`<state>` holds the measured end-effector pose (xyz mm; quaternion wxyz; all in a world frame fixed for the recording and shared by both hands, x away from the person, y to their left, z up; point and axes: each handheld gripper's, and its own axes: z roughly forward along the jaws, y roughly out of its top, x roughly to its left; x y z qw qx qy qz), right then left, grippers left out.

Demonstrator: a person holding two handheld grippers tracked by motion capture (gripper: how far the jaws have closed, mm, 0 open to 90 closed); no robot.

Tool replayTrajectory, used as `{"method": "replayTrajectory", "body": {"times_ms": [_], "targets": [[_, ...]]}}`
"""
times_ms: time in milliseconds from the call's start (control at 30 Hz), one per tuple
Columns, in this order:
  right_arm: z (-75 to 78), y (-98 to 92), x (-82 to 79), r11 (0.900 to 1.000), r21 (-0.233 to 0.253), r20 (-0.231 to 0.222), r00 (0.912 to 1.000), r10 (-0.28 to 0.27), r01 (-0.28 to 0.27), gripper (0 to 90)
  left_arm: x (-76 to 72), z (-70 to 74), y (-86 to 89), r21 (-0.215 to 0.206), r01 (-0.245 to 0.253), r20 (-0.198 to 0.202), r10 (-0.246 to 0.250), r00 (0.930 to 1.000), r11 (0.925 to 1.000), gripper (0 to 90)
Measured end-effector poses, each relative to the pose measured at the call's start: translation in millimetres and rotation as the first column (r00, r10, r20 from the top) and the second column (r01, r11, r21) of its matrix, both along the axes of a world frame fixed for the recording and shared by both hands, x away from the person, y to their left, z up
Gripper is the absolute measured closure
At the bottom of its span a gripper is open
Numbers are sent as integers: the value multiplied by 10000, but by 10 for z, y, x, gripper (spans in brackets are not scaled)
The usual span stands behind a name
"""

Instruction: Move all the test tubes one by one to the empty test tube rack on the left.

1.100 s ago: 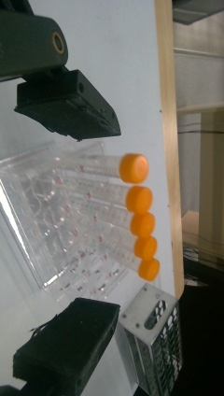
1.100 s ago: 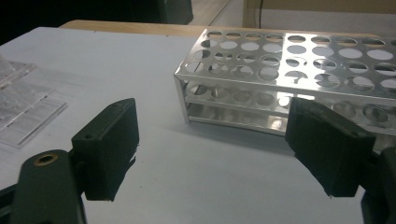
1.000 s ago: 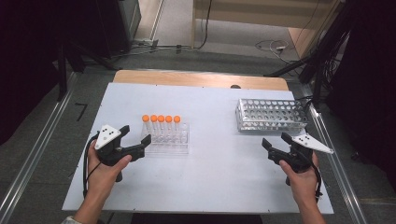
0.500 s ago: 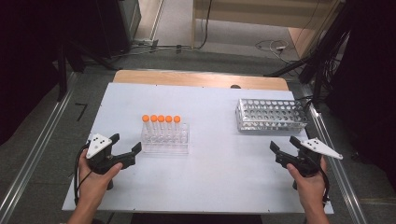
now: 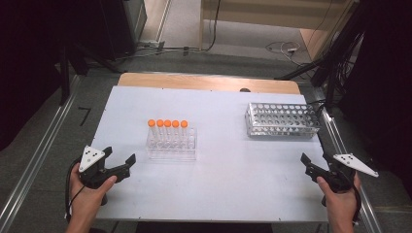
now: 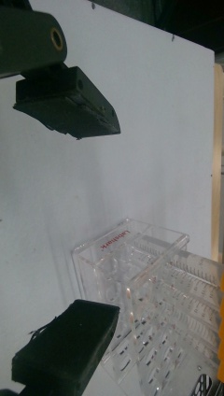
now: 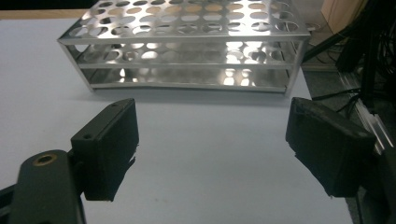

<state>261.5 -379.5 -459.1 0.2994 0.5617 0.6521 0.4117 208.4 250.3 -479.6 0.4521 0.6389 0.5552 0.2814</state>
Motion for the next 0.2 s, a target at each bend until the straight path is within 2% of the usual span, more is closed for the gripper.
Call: {"method": "replayTrajectory", "body": {"times_ms": [133, 200], "targets": [[-75, -75, -32, 9992, -176, -239, 9990, -365, 361, 157, -7, -45, 10, 162, -86, -176, 89, 9998, 9998, 126], [-121, -103, -39, 9988, -230, -466, 9979, -447, 437, 149, 5, -93, 29, 212, -171, -441, 181, 9989, 9996, 126]]}}
